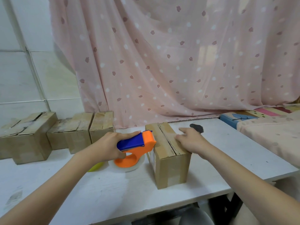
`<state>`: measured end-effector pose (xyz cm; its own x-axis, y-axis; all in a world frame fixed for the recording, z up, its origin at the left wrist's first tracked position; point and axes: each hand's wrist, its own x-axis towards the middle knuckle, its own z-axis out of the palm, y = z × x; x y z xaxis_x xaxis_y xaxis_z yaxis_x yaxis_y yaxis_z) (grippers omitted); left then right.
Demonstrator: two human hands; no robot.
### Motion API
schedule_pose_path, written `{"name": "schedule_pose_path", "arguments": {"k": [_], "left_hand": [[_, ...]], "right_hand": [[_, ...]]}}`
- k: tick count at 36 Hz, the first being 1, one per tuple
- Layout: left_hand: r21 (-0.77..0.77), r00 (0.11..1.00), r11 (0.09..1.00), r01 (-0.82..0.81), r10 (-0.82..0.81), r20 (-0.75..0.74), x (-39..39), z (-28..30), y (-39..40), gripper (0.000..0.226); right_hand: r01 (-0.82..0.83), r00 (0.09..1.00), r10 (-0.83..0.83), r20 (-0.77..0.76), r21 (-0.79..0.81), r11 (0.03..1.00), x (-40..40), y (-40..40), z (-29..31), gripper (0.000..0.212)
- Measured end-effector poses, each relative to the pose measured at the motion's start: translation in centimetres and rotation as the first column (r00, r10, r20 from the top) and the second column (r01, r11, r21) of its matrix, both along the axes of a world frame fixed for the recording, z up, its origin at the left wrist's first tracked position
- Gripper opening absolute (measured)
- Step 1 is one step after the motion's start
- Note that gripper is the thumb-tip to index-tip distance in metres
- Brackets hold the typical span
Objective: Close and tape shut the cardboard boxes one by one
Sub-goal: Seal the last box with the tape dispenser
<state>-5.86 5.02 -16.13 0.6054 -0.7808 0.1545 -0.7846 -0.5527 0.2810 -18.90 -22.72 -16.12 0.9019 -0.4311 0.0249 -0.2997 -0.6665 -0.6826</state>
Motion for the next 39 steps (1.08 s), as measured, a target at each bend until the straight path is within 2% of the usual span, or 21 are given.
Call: {"name": "schedule_pose_path", "arguments": {"k": [1,2,3,5,6,9,12,16,17,20,21,23,24,32,36,39], "left_hand": [[0.002,1.0,1.0,-0.001,0.001,0.002,0.1,0.0,0.0,0.091],[0.005,1.0,1.0,-0.001,0.001,0.004,0.1,0.0,0.0,0.091],[0.008,1.0,1.0,-0.001,0.001,0.005,0.1,0.0,0.0,0.09],[0.006,1.0,1.0,-0.002,0.002,0.006,0.0,0.0,0.0,0.089],[0.007,1.0,1.0,-0.001,0.001,0.006,-0.1,0.0,0.0,0.089],[0.006,1.0,1.0,-0.004,0.004,0.002,-0.2,-0.1,0.1,0.089],[0.011,1.0,1.0,-0.006,0.006,-0.01,-0.3,-0.2,0.2,0.089],[0.002,1.0,1.0,0.001,-0.001,-0.008,-0.4,-0.3,0.5,0.09],[0.001,1.0,1.0,0.003,-0.003,-0.004,-0.4,-0.3,0.6,0.09],[-0.008,1.0,1.0,0.007,-0.007,0.004,0.1,-0.4,1.2,0.089],[-0.007,1.0,1.0,0.005,-0.005,0.008,0.3,-0.5,1.5,0.089],[0.003,1.0,1.0,-0.002,0.001,0.011,0.7,-0.8,2.4,0.089],[0.006,1.0,1.0,-0.007,0.007,0.011,0.9,-1.0,2.9,0.088],[0.044,0.999,0.998,-0.048,0.049,-0.007,1.0,-1.6,5.5,0.087],[0.088,0.998,0.995,-0.057,0.057,0.001,0.3,-2.0,4.2,0.086],[0.112,0.998,0.991,-0.069,0.069,0.006,0.4,-2.0,3.4,0.085]], "right_hand": [[-0.033,0.996,0.051,0.08,-0.212,0.977,-0.2,0.7,0.2,0.034],[-0.099,0.979,0.153,0.133,-0.345,0.933,-0.7,1.7,0.5,0.036],[-0.193,0.954,0.268,0.132,-0.412,0.891,-1.0,2.7,0.5,0.038],[-0.369,0.898,0.438,0.027,-0.493,0.788,-1.3,4.2,-0.1,0.05],[-0.41,0.882,0.47,-0.025,-0.531,0.741,-1.3,4.6,-0.6,0.054],[-0.401,0.881,0.471,-0.045,-0.601,0.692,-1.3,4.8,-1.6,0.058],[-0.392,0.892,0.446,-0.07,-0.612,0.687,-1.7,5.2,-1.4,0.076],[-0.379,0.912,0.391,-0.12,-0.609,0.697,-1.9,5.8,-1.1,0.067],[-0.38,0.915,0.38,-0.136,-0.609,0.696,-1.8,5.8,-1.1,0.071],[-0.388,0.916,0.364,-0.166,-0.594,0.705,-1.8,5.9,-1.1,0.096],[-0.383,0.92,0.352,-0.173,-0.593,0.709,-1.8,6.0,-1.0,0.092],[-0.378,0.924,0.324,-0.201,-0.595,0.709,-2.0,6.2,-0.7,0.067],[-0.374,0.926,0.316,-0.204,-0.596,0.71,-2.0,6.4,-0.5,0.062],[-0.379,0.925,0.314,-0.213,-0.567,0.732,-2.0,6.7,-0.1,0.056],[-0.269,0.958,0.279,-0.062,-0.525,0.808,-1.3,6.5,0.0,0.037],[-0.163,0.985,0.174,-0.013,-0.428,0.889,-0.2,7.0,1.3,0.041]]}}
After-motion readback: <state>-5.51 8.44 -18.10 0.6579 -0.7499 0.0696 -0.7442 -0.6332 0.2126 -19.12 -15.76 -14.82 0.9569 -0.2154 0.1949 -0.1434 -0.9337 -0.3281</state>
